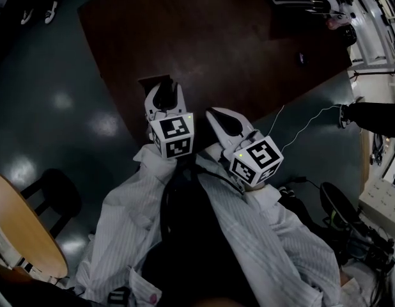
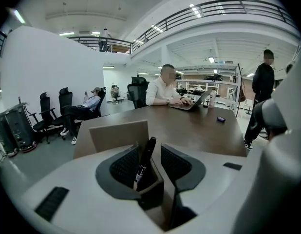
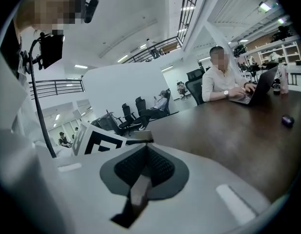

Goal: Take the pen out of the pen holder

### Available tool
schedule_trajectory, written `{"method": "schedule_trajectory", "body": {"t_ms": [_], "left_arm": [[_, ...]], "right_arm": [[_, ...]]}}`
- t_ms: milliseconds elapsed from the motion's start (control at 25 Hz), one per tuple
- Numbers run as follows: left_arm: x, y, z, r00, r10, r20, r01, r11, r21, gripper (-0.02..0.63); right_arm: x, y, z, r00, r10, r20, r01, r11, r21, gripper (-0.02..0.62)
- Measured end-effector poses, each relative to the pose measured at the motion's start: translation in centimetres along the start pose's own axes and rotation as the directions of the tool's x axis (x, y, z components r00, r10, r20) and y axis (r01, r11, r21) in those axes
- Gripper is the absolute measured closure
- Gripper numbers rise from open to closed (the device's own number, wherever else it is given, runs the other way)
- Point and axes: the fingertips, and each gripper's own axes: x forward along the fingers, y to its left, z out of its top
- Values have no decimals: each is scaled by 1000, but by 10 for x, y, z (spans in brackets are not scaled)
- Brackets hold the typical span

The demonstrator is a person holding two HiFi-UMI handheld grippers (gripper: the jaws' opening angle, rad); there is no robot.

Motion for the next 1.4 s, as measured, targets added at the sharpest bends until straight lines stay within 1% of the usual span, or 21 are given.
{"method": "schedule_trajectory", "body": {"t_ms": [120,200,280,400,560,720,960,1120,1280,1400], "left_arm": [[3,2,-2,1000,26,-1,-26,1000,-2,482],[6,1,-3,1000,29,-11,-29,1000,9,482],[16,-5,-1,999,33,-22,-32,999,20,485],[26,-9,3,999,45,-29,-44,999,26,531],[6,9,-6,999,36,-19,-36,999,35,541],[1,13,-5,999,31,-9,-31,998,57,557],[-18,15,10,999,-1,45,-1,999,43,560],[-38,25,28,993,-24,114,22,1000,18,560],[-75,45,59,977,-39,210,44,999,-19,560],[-109,62,88,956,-83,282,95,995,-30,560]], "right_arm": [[0,-1,-2,1000,6,-4,-6,1000,5,592],[0,-4,-2,1000,6,-6,-6,1000,9,592],[0,-16,2,1000,4,-6,-4,1000,17,592],[-1,-31,7,1000,-2,-3,2,1000,25,592],[-2,-5,-1,1000,-18,11,18,1000,19,592],[-3,0,-3,999,-28,17,28,999,18,592],[-7,8,2,999,-37,31,37,999,12,592],[-3,14,10,998,-33,53,34,999,-8,592],[4,27,21,996,-17,84,20,999,-40,592],[10,38,32,995,-7,102,15,997,-74,592]]}}
